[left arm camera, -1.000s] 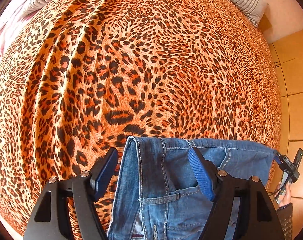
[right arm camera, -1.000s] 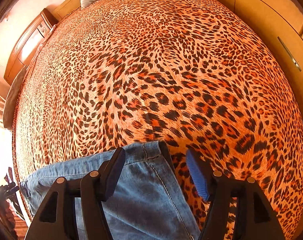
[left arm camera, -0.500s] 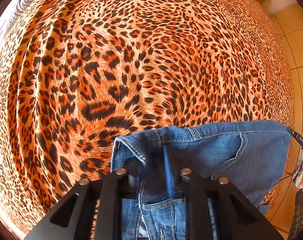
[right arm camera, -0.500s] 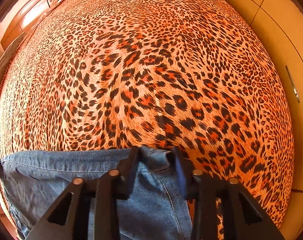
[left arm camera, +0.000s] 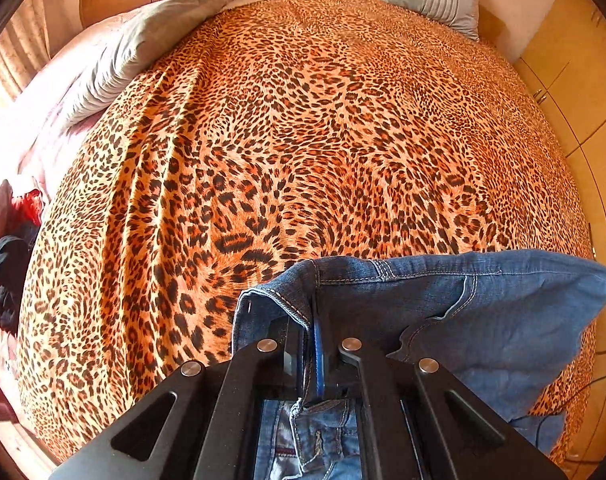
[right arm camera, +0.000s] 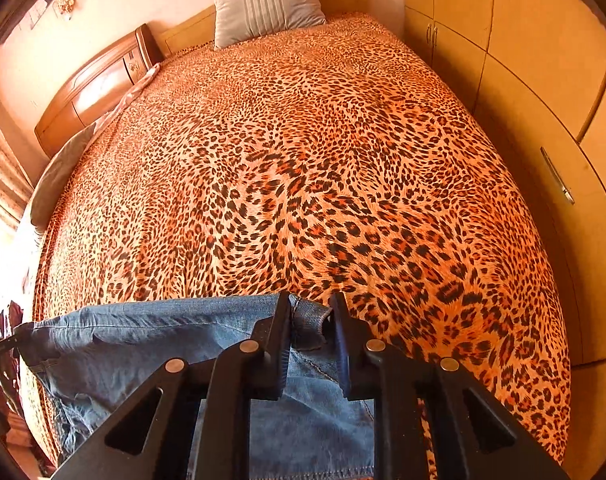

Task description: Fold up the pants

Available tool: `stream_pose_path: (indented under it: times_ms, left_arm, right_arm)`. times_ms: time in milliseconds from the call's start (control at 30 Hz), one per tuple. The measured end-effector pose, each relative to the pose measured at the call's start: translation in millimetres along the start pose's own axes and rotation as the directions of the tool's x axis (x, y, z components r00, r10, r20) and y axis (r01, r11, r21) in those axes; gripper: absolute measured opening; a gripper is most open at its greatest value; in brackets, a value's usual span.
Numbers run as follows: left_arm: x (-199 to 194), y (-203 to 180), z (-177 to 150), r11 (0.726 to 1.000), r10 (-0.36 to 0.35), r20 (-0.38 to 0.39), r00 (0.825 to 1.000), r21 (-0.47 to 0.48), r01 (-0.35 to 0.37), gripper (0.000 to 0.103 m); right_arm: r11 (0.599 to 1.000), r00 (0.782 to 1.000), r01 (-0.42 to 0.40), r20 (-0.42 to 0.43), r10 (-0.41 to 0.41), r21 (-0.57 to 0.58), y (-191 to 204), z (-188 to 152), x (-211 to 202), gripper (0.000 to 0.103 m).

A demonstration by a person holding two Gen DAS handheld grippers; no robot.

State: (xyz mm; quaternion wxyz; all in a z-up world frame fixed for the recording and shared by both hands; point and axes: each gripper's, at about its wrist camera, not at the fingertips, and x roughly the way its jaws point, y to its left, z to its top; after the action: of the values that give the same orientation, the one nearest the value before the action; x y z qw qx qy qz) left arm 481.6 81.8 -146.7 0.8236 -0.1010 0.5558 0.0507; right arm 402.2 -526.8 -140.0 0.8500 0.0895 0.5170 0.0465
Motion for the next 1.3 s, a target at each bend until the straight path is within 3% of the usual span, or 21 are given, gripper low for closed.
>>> stream_pose_path:
  times_ms: [233, 433, 667, 900, 1000, 1100, 1233, 1300]
  left_arm:
    - [-72, 1, -50, 0.999, -0.026, 0.101, 0.995, -0.039, 0.03, 0.003]
    - [-127, -5, -100, 0.999, -0.016, 0.184, 0.983, -0.041, 0.024, 0.003]
    - [-170, 6, -170, 0.995, -0.094, 0.237, 0.967, -0.018, 0.102, 0.003]
    - [-167, 47, -245, 0.988, -0.138, 0.137, 0.981, -0.048, 0.146, 0.003]
    - [-143, 58, -278, 0.991, -0.128, 0.027, 0.991, -0.048, 0.129, 0.004]
    - [-110, 65, -303, 0.993, -0.112, -0.111, 0.988, -0.047, 0.107, 0.004]
    - [-101, 75, -304, 0.993, -0.119, -0.159, 0.98, -0.033, 0.115, 0.008]
    - [-115, 81, -301, 0.99, -0.138, -0.15, 0.979, -0.024, 0.136, 0.011]
  right_arm:
    - [1.0, 0.994, -0.018, 0.107, 0.018, -0.003, -9, -33, -62, 0.018]
    - [0.999, 0.988, -0.049, 0.145, 0.047, 0.009, -22, -68, -101, 0.018]
    - [0.993, 0.984, -0.055, 0.174, 0.036, 0.105, -43, -147, -157, 0.018]
    - [0.958, 0.993, -0.056, 0.115, 0.024, 0.282, -49, -254, -164, 0.019]
    - [0.94, 0.999, -0.016, 0.039, 0.003, 0.341, -47, -301, -144, 0.019]
    - [0.925, 0.994, 0.07, -0.101, -0.035, 0.374, -49, -339, -110, 0.022]
    - [0.913, 0.981, 0.141, -0.179, -0.077, 0.383, -50, -356, -101, 0.025]
    - [0.921, 0.977, 0.162, -0.188, -0.1, 0.354, -46, -353, -115, 0.033]
